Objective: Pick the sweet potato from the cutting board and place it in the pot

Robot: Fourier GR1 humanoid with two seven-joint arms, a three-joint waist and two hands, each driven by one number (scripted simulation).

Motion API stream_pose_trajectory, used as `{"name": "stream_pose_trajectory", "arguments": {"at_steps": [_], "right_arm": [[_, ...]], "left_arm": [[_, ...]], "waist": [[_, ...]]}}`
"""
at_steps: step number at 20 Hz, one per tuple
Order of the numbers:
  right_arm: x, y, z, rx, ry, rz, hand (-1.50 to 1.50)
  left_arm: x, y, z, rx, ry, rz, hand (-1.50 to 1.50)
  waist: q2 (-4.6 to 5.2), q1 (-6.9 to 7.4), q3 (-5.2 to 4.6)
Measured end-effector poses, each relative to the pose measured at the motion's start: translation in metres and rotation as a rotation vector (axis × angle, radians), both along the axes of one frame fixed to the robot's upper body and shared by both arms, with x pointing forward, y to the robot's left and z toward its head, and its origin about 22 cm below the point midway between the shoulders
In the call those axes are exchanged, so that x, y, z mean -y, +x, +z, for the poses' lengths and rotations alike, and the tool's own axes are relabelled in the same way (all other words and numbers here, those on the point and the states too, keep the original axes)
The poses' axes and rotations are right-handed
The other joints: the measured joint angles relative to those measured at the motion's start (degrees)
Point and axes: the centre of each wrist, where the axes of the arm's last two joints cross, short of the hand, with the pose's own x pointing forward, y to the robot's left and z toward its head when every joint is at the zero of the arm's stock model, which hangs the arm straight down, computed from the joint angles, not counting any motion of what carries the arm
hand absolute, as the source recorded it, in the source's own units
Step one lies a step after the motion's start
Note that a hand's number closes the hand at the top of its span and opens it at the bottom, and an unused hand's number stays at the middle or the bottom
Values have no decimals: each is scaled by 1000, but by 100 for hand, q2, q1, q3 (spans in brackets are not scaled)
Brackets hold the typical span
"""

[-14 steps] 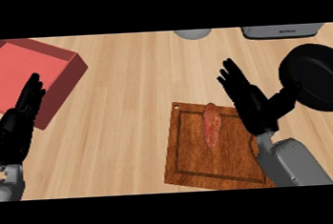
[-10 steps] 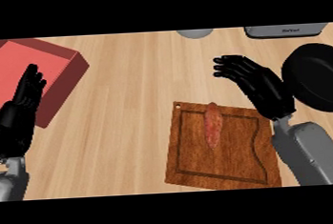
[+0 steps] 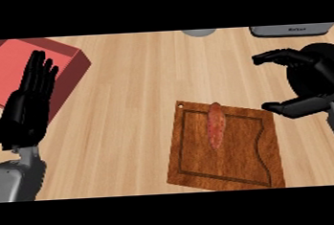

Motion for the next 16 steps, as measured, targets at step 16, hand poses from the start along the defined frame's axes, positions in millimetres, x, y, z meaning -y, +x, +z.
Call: {"name": "stream_pose_trajectory", "arguments": {"at_steps": [16], "right_arm": [[30,21,2,211,-575,202,-150]], "left_arm": [[5,14,-12,-6,-32,-4,0]], "waist": [[-96,-49,-19]]}}
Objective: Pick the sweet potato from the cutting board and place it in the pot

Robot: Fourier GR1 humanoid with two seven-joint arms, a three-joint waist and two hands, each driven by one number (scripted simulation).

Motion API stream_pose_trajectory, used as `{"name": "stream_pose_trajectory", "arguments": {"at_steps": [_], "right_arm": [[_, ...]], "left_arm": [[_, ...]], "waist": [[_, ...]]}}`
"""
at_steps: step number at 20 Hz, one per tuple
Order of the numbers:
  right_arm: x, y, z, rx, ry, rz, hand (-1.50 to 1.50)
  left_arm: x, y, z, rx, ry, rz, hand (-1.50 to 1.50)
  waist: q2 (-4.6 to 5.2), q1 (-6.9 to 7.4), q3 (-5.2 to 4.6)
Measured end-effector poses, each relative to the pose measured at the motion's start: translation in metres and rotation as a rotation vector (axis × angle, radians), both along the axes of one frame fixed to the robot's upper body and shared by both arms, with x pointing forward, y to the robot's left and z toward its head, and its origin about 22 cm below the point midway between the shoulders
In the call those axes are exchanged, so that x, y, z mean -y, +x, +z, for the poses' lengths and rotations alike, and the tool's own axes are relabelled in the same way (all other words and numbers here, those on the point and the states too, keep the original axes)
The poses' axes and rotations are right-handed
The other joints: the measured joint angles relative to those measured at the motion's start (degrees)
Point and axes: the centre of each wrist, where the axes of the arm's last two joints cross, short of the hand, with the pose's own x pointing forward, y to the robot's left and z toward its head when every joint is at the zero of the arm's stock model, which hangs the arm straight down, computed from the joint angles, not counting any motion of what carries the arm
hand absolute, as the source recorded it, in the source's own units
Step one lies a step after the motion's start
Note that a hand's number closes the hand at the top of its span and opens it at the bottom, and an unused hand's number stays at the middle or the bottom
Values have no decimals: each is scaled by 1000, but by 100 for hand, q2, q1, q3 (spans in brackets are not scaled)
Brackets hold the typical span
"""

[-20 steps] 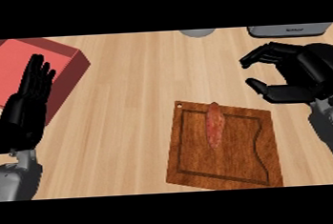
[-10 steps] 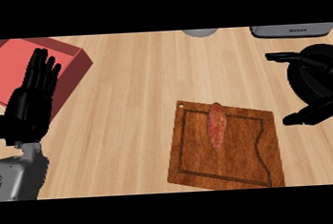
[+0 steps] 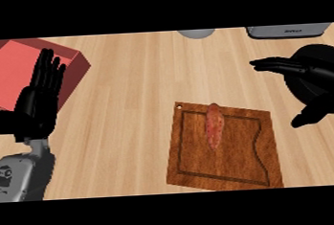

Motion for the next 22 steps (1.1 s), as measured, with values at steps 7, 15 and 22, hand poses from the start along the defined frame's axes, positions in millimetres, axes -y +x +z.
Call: {"name": "stream_pose_trajectory", "arguments": {"at_steps": [7,15,22], "right_arm": [[-52,6,-8,-52,-137,46,-150],[-76,0,-34,-129,-222,48,-150],[-90,-6,-57,-120,-209,78,-150]], "left_arm": [[-11,5,4,-2,-2,2,0],[-14,2,-1,4,-2,9,0],[-6,3,-4,0,-6,10,0]], "waist": [[-28,-57,-5],[-29,-68,-3],[-29,-75,-2]]}}
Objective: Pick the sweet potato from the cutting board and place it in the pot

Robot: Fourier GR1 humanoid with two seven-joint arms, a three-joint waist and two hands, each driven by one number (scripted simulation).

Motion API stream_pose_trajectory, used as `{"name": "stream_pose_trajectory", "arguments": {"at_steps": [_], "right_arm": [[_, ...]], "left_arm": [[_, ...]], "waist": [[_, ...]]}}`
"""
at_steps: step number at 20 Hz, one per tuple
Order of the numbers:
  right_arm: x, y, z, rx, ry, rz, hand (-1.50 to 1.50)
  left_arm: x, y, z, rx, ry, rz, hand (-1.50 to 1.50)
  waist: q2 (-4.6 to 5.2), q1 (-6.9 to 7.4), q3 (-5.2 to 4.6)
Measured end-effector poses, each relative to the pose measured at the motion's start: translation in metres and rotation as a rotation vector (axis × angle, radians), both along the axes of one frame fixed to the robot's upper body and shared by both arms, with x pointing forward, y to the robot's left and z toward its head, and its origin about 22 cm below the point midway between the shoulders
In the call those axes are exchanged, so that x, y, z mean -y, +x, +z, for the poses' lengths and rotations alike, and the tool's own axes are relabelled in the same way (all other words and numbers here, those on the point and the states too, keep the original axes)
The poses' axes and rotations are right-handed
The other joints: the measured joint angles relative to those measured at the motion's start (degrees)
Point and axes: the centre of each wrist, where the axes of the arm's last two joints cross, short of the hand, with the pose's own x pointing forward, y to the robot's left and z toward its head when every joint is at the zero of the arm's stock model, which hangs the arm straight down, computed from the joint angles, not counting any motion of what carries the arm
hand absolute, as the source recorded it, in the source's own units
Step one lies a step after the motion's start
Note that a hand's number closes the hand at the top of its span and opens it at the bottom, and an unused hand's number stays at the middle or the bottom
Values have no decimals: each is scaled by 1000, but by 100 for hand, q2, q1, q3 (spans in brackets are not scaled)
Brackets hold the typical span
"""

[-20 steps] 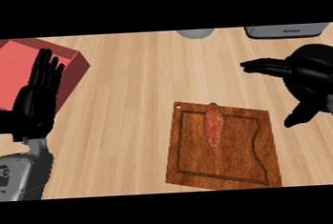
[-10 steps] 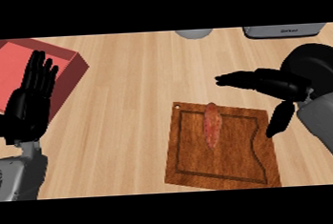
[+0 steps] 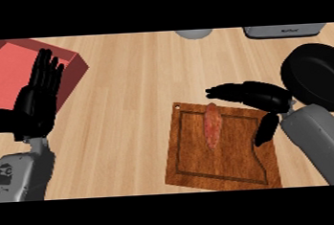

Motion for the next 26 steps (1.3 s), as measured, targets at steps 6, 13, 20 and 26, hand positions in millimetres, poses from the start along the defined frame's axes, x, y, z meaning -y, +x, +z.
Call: {"name": "stream_pose_trajectory", "arguments": {"at_steps": [6,13,20,26], "right_arm": [[-14,-5,-6,28,9,4,-150],[-28,-7,-25,53,-58,-55,-150],[-43,1,-46,43,-61,-48,-150],[-58,-2,-56,44,-59,-21,-150]], "left_arm": [[2,-3,0,-3,4,0,0],[-3,-2,-1,-3,3,-8,0],[-4,0,3,-1,6,0,0],[-5,1,-7,-4,5,-3,0]], "waist": [[-4,-4,-1],[-2,2,-1],[4,15,0],[-12,2,-16]]}}
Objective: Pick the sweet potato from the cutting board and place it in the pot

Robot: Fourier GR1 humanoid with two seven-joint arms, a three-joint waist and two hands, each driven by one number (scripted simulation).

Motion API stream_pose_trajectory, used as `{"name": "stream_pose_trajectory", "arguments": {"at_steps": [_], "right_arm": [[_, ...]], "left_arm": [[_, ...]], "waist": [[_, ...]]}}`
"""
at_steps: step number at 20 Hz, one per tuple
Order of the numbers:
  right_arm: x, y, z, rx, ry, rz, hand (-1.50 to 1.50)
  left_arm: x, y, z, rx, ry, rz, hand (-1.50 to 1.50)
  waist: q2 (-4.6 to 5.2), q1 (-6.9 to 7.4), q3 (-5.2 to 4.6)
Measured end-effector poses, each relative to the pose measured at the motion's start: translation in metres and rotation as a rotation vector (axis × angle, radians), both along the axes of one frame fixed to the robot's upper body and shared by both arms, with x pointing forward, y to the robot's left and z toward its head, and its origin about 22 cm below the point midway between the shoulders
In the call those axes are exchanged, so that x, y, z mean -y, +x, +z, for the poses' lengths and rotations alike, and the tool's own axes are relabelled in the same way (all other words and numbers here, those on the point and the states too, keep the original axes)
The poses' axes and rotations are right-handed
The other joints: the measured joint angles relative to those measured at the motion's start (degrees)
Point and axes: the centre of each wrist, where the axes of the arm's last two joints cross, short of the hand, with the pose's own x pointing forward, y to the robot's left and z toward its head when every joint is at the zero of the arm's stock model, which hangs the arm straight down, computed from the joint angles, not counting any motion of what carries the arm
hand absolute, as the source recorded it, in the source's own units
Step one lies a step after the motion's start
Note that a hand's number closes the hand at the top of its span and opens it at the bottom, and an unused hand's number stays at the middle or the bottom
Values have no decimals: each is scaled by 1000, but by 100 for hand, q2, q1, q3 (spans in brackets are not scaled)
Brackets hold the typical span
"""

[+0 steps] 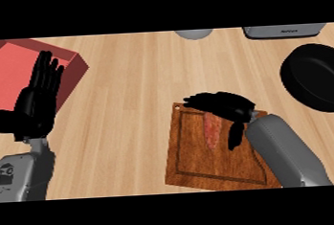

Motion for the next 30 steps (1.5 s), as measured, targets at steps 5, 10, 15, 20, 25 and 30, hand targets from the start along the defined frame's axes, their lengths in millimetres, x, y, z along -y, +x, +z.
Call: {"name": "stream_pose_trajectory", "arguments": {"at_steps": [5,10,15,20,25,30], "right_arm": [[-8,-4,-8,41,2,100,150],[-22,-7,-7,97,25,161,150],[-25,-15,-9,149,28,174,150],[-16,-18,4,236,71,87,150],[-50,-43,15,286,52,-120,150],[-79,-74,36,349,44,-372,150]], "left_arm": [[-5,2,9,-3,-6,1,0],[-1,2,7,3,-7,0,0],[1,-3,4,5,1,2,0],[4,-7,7,-2,0,5,0],[-4,-10,2,-9,0,22,0],[-8,-6,8,-10,1,37,0]], "waist": [[-25,1,-30],[-37,-12,-46],[-64,-18,-63],[-40,-43,-36],[-62,-131,-11],[-83,-190,1]]}}
